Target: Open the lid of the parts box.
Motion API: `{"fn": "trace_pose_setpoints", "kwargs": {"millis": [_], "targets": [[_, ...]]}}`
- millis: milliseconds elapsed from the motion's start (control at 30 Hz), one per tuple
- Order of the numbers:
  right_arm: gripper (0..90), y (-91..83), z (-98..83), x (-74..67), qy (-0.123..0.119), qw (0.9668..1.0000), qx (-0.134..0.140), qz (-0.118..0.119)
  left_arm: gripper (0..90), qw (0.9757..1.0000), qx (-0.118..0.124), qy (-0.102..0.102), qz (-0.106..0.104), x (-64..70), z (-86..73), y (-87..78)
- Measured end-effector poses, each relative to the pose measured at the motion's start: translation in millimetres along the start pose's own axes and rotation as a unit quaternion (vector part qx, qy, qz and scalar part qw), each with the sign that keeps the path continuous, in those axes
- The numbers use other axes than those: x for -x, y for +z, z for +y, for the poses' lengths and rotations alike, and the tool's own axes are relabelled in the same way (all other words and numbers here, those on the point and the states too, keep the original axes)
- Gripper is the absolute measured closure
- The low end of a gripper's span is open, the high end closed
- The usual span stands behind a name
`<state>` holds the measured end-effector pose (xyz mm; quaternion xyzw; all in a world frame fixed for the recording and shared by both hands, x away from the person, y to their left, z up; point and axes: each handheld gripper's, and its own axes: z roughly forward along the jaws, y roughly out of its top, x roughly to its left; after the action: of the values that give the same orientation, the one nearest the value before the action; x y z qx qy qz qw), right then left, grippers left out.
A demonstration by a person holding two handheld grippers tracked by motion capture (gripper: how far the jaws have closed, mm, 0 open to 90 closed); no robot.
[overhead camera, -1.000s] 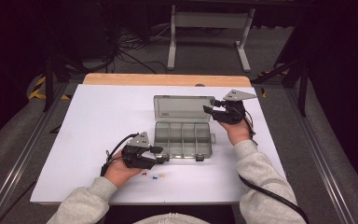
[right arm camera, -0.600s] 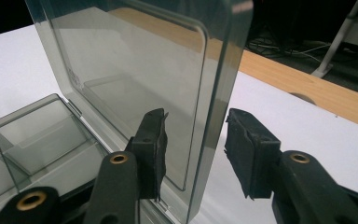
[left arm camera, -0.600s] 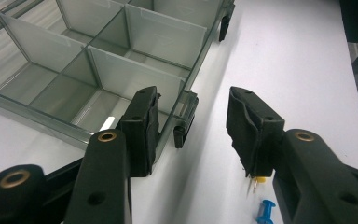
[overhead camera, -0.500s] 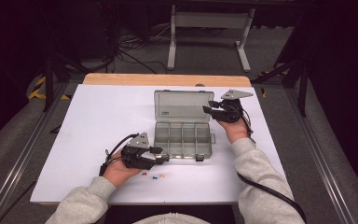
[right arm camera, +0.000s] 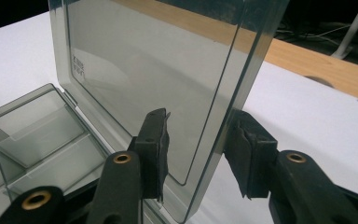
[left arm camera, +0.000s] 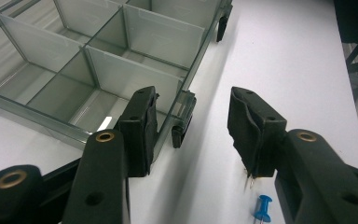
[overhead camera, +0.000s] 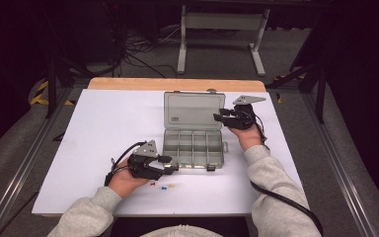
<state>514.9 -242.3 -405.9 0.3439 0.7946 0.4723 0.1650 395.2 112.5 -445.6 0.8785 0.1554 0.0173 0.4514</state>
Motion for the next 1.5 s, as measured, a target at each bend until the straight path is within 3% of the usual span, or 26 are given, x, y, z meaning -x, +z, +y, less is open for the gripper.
{"fn": "trace_pose_setpoints", "kwargs": {"millis": [767, 1000, 1500], "targets": [[42.7, 19.3, -14.4, 5.9, 0.020, 0.9991, -0.038, 0.007, 51.6, 1.0000, -0.001, -0.002, -0.002, 1.2, -0.2, 0.1], [41.2, 24.5, -19.1, 7.3, 0.029, 0.9982, -0.052, 0.006, 51.1, 1.0000, -0.001, 0.002, 0.000, 2.9, -0.3, 1.6], [38.8, 25.0, -23.5, 10.1, 0.046, 0.9974, -0.055, 0.012, 51.2, 1.0000, -0.001, 0.004, 0.001, 3.2, -0.3, 1.7]]}}
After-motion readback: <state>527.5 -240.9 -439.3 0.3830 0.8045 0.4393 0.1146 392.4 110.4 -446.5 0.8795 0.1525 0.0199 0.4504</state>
